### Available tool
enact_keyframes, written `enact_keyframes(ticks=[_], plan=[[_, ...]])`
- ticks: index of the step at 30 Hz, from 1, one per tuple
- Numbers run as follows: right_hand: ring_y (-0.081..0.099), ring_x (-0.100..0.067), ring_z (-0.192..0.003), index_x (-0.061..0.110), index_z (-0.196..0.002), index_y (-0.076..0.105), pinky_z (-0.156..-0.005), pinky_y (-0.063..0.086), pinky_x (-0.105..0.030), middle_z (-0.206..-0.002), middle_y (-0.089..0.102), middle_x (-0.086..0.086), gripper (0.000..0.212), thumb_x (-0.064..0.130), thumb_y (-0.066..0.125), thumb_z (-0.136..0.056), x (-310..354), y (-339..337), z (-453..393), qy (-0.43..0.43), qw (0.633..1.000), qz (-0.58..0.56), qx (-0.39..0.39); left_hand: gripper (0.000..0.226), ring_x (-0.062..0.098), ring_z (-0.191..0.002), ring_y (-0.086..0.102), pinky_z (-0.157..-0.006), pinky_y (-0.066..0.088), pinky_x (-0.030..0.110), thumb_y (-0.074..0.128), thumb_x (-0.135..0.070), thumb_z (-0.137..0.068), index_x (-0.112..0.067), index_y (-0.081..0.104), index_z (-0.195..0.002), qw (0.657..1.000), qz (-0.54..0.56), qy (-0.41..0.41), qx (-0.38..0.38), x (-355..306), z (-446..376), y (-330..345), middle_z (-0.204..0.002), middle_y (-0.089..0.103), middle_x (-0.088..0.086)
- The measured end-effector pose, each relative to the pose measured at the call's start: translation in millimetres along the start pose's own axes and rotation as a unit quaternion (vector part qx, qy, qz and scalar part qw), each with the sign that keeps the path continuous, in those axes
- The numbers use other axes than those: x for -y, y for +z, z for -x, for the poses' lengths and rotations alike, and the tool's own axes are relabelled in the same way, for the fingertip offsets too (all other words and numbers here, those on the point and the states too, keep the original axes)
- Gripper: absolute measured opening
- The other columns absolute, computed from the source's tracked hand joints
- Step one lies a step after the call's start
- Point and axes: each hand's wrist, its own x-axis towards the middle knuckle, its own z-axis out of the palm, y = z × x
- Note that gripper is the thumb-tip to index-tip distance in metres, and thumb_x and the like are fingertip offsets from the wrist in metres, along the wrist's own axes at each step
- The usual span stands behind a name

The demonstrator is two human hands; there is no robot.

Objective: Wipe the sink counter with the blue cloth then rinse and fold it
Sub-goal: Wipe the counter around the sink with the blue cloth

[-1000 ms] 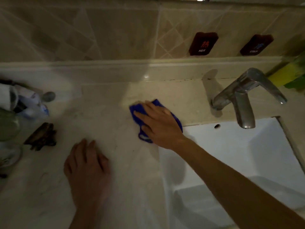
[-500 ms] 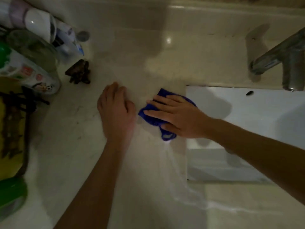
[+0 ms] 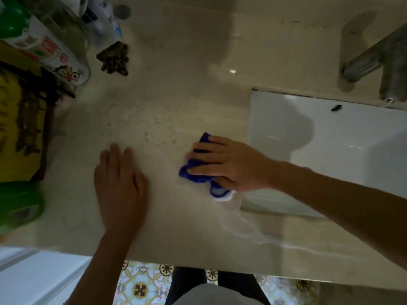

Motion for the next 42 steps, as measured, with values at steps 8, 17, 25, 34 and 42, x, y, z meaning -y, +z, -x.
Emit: enact_keyframes(ticks=[8,17,25,34,42], plan=[[0.061,-0.04,-0.117,0.013,-0.127,0.068,-0.1,0.044,-0.05,-0.131,0.066,-0.013,0.049,0.014,0.056,-0.08,-57.0,-18.5,-72.5,0.131,0.985,0.072,-0.091,0.051,0.036,-0.145,0.029,-0.116,0.025,0.05,0.043,-0.019,-0.092,-0.006,0.045,-0.14,1.0,-0.011,-0.004,-0.025,-2.9,-1.1,3.0,-0.154,0.037,0.021],[0.047,-0.037,-0.138,0.014,-0.128,0.068,-0.119,0.025,-0.05,-0.142,0.059,-0.012,0.049,0.012,0.052,-0.082,11.5,-6.8,11.2,0.076,0.996,-0.05,0.019,0.05,0.038,-0.144,0.029,-0.115,0.027,0.051,0.044,-0.017,-0.092,-0.005,0.044,-0.141,0.999,-0.006,0.006,-0.031,-1.3,-0.5,0.8,-0.154,0.036,0.022],[0.04,-0.04,-0.141,0.02,-0.139,0.058,-0.117,0.025,-0.056,-0.15,0.05,-0.011,0.056,0.028,0.045,-0.085,69.0,20.1,-89.3,0.444,0.884,-0.015,-0.149,0.049,0.038,-0.141,0.034,-0.113,0.029,0.05,0.045,-0.017,-0.091,-0.004,0.048,-0.138,0.999,0.017,0.01,-0.03,4.3,-0.1,-3.0,-0.151,0.041,0.021],[0.042,-0.039,-0.141,0.016,-0.134,0.062,-0.118,0.028,-0.056,-0.148,0.051,-0.018,0.053,0.019,0.057,-0.082,213.2,65.9,-60.4,0.623,0.744,-0.019,-0.243,0.05,0.041,-0.14,0.033,-0.113,0.027,0.05,0.04,-0.018,-0.088,-0.004,0.052,-0.134,0.998,0.059,0.034,-0.018,8.3,2.4,-11.8,-0.15,0.041,0.024],[0.044,-0.041,-0.133,0.01,-0.141,0.052,-0.115,0.029,-0.053,-0.147,0.049,-0.019,0.057,0.023,0.047,-0.086,132.0,39.6,-63.4,0.705,0.664,0.026,-0.246,0.054,0.038,-0.143,0.028,-0.114,0.026,0.05,0.044,-0.022,-0.086,-0.008,0.047,-0.138,0.999,0.026,0.023,0.012,7.6,0.1,-7.6,-0.153,0.036,0.021]])
